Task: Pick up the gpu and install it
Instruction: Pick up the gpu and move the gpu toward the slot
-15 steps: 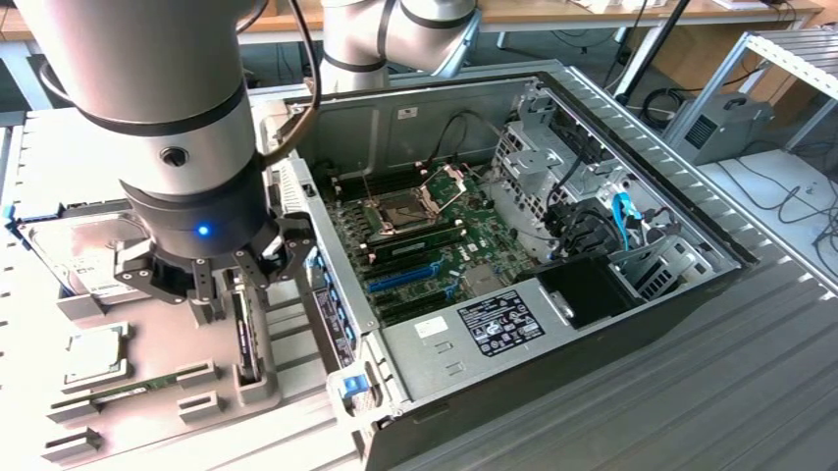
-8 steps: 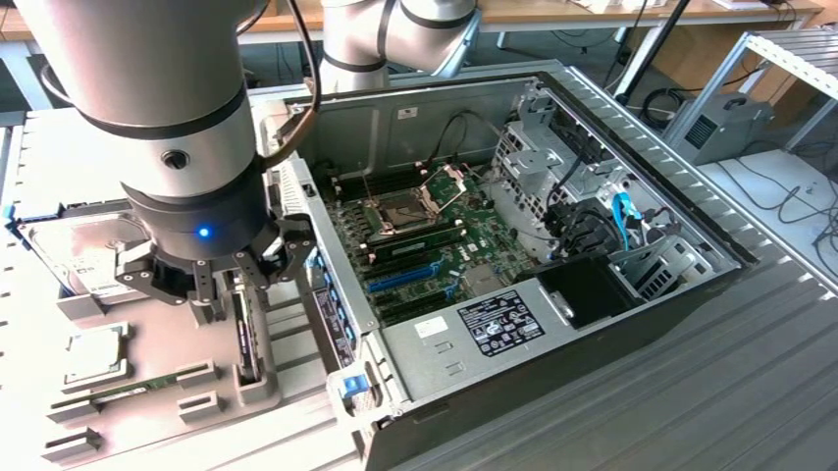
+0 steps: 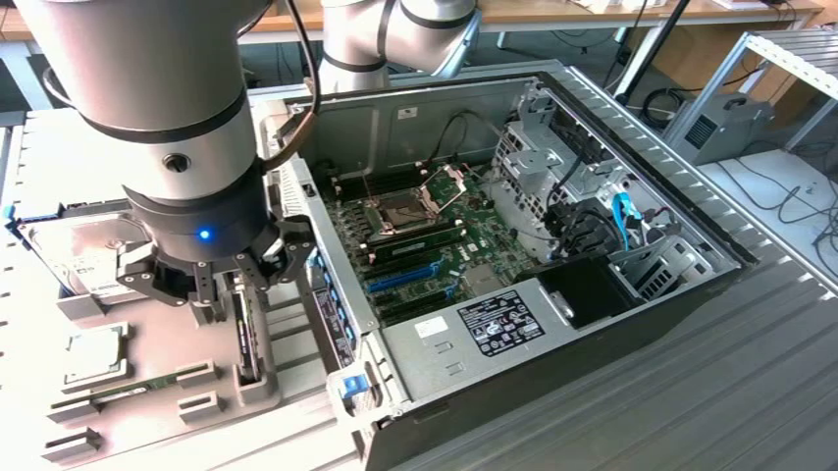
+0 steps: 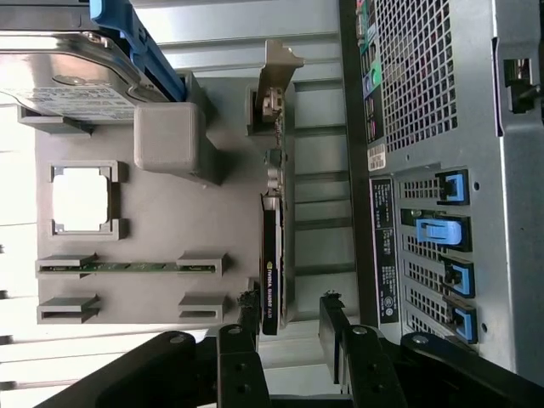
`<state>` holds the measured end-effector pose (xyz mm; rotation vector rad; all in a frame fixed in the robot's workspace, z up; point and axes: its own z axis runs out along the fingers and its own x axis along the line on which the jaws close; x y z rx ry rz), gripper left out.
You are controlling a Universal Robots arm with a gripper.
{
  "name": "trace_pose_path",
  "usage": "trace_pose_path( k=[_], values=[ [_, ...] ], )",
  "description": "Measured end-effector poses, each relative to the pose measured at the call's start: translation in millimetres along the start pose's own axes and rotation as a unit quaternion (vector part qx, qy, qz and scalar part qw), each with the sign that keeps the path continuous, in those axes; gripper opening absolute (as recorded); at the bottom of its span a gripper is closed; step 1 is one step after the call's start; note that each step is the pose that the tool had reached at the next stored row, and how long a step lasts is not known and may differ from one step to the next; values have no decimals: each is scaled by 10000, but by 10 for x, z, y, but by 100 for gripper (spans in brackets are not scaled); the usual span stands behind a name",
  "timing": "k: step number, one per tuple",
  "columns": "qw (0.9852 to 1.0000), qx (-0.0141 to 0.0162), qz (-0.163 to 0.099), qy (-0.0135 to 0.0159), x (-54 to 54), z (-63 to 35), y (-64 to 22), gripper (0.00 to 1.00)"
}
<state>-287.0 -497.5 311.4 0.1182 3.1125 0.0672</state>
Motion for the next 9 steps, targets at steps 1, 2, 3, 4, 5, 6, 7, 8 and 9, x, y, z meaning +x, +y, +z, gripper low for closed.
trace_pose_path(
  k=[1, 2, 3, 4, 5, 6, 7, 8, 9],
  values=[
    [10000, 0, 0, 0, 0, 4, 10, 42],
    [10000, 0, 0, 0, 2, 8, 24, 42],
    [10000, 0, -1, 0, 3, 14, 37, 42],
    [10000, 0, -1, 0, 4, 20, 49, 42],
    [10000, 0, -1, 0, 5, 27, 59, 42],
    [10000, 0, -1, 0, 7, 33, 67, 42],
    [10000, -1, -1, -1, 10, 44, 73, 42],
    [10000, -1, -1, -1, 12, 52, 79, 42],
    [10000, -1, -1, 0, 14, 60, 85, 42]
  ],
)
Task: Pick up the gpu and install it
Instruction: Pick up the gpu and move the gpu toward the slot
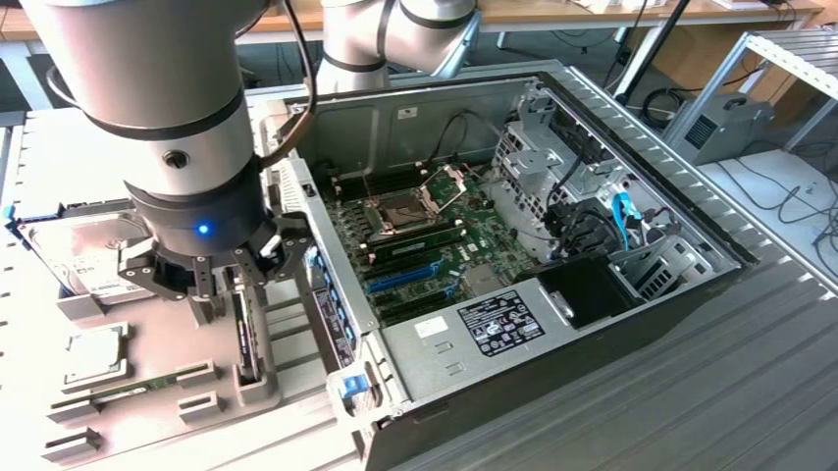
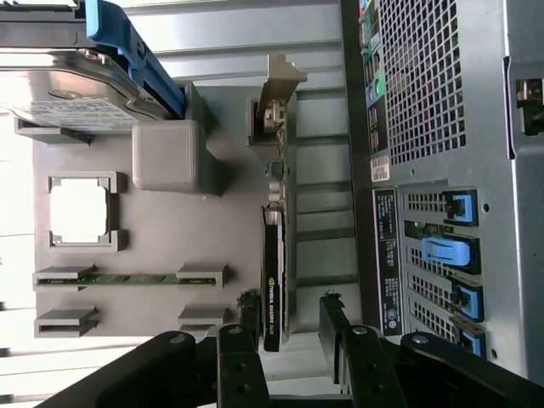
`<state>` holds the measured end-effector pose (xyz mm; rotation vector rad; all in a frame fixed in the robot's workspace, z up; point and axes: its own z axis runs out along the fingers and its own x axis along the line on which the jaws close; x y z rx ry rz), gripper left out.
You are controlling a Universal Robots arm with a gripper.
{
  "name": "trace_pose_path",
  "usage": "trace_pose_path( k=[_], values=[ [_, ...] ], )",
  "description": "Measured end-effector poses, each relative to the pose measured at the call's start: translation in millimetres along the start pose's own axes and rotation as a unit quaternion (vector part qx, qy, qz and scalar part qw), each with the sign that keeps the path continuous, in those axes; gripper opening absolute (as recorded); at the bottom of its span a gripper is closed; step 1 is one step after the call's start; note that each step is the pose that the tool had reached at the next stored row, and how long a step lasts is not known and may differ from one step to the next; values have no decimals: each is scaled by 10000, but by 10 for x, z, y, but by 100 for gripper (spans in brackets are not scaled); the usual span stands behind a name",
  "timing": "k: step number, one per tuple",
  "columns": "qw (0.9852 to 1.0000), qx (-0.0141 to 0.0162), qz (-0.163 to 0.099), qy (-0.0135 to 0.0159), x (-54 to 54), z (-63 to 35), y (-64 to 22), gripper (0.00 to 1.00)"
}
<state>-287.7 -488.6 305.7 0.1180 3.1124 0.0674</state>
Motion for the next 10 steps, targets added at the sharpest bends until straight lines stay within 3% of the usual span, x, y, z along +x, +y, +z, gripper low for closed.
trace_pose_path(
  k=[10],
  values=[
    [10000, 0, 0, 0, 36, 101, 11, 42]
  ],
)
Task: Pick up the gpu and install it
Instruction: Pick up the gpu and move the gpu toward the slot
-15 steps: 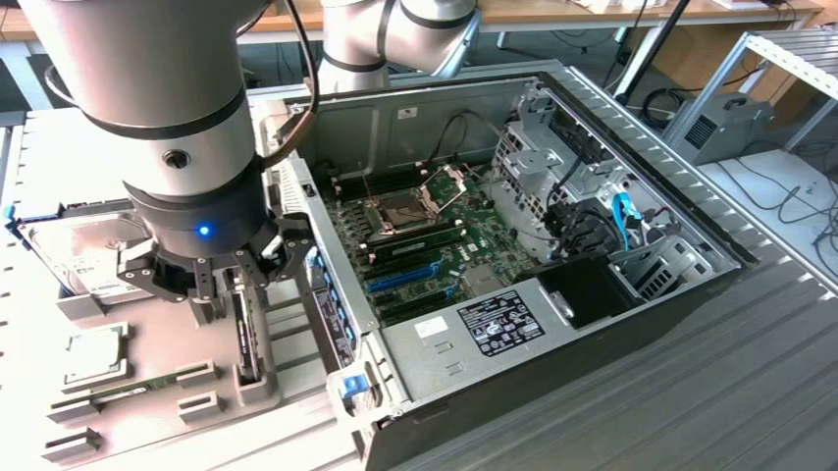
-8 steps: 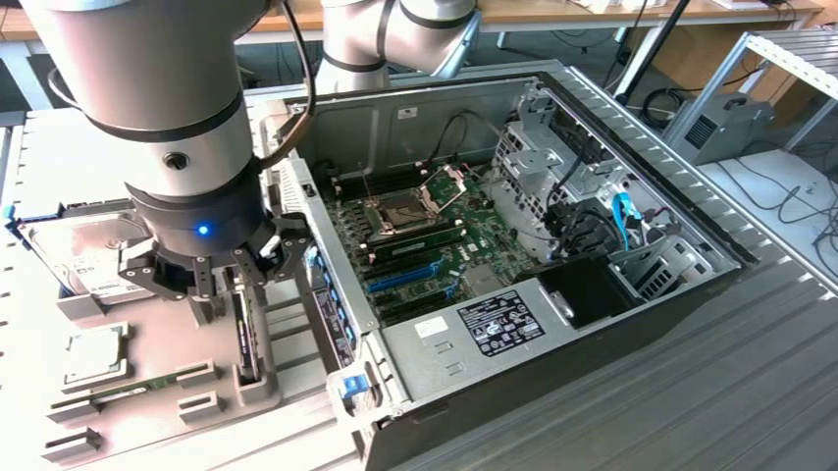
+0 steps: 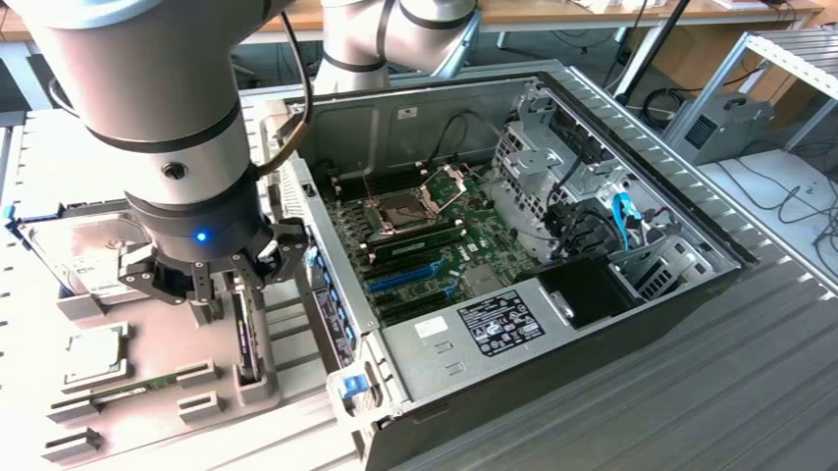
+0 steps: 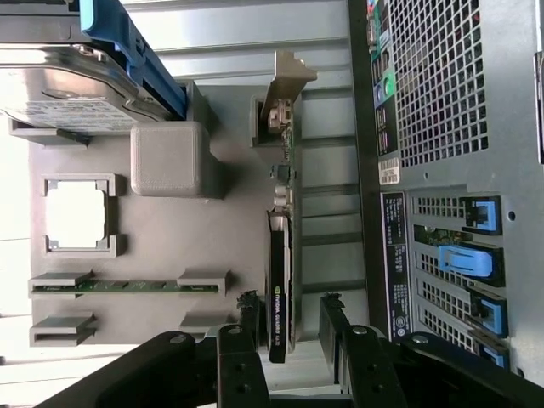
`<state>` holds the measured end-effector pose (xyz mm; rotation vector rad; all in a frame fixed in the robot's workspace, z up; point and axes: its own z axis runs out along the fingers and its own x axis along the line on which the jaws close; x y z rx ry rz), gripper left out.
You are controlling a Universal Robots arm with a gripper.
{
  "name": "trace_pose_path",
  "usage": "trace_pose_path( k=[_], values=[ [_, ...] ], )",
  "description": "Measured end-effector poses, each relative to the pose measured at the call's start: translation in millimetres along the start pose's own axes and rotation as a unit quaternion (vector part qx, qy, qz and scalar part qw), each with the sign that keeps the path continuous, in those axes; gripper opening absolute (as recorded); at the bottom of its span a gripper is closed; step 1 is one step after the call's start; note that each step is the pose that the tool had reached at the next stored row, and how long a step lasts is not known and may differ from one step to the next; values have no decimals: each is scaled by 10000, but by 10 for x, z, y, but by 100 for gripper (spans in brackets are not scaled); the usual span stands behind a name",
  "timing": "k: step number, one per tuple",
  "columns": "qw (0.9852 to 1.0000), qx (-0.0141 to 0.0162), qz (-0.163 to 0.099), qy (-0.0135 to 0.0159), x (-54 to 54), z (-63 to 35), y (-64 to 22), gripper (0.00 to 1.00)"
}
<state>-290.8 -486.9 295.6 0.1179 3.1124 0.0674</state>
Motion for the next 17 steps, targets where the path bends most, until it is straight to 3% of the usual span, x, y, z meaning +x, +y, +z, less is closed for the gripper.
trace_pose_path(
  k=[17],
  values=[
    [10000, 0, 0, 0, 35, 138, -8, 42]
  ],
)
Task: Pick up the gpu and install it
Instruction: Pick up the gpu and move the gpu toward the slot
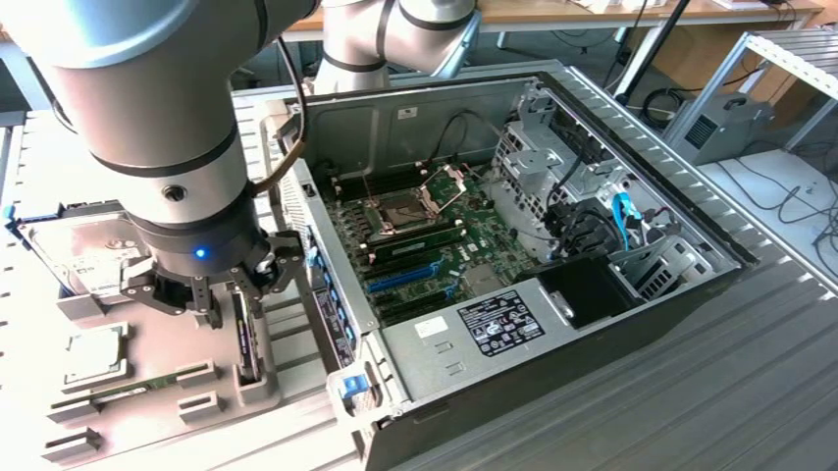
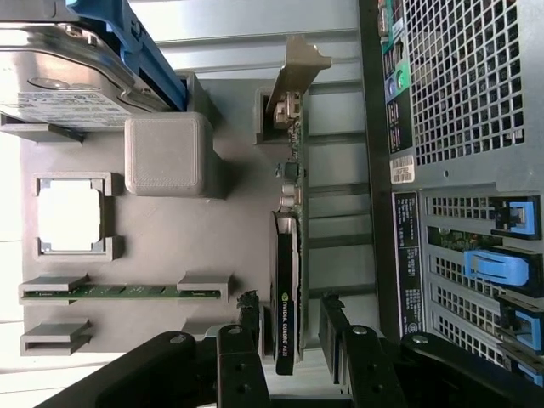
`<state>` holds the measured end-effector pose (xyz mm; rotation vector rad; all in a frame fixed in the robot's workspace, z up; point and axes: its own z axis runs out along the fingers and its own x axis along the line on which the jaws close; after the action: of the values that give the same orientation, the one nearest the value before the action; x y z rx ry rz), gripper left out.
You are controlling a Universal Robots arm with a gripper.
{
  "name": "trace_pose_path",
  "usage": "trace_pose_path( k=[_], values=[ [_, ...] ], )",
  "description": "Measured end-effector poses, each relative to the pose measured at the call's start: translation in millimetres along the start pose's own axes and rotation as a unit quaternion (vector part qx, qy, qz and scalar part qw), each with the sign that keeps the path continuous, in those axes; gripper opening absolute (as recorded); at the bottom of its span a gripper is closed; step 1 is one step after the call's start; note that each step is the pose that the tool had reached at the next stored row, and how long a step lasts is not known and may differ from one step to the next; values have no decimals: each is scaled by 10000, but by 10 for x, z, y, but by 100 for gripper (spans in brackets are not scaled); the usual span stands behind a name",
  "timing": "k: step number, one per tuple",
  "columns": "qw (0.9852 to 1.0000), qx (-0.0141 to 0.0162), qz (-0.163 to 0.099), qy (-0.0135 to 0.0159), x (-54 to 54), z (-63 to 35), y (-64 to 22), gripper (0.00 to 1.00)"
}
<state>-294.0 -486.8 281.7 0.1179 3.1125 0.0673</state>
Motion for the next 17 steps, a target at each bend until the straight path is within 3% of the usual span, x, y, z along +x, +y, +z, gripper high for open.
trace_pose_path(
  k=[17],
  values=[
    [10000, 0, 0, 0, 35, 98, -6, 42]
  ],
)
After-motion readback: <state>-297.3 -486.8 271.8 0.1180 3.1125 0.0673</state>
